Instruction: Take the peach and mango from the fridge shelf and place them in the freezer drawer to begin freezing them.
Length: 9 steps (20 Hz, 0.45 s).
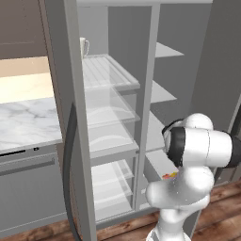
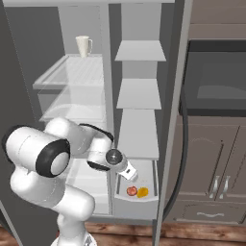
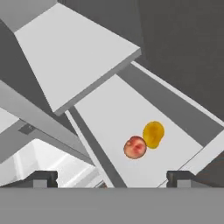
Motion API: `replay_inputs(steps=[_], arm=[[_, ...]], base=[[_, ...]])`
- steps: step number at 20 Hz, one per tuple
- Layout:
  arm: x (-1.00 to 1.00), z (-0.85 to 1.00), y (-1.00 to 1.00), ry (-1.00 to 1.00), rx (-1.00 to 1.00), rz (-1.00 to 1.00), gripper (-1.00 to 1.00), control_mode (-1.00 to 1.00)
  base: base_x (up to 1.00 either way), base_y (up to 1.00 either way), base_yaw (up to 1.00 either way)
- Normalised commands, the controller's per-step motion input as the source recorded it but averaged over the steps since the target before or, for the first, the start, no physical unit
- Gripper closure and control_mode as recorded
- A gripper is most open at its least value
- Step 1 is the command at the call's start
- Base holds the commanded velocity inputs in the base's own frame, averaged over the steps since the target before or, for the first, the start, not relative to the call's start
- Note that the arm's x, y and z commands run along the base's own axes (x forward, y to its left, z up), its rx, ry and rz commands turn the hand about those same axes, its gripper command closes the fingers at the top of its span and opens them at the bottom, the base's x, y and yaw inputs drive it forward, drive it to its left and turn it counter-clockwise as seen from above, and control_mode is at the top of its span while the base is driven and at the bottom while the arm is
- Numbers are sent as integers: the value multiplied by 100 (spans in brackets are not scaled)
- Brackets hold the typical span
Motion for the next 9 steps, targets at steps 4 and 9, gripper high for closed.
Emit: replay_inputs(steps=[4,9], arm=[[-17,89,25,-3,-6,0,-100,-100],[1,2,0,0,0,0,-100,-100]], base=[[0,0,0],[0,0,0]])
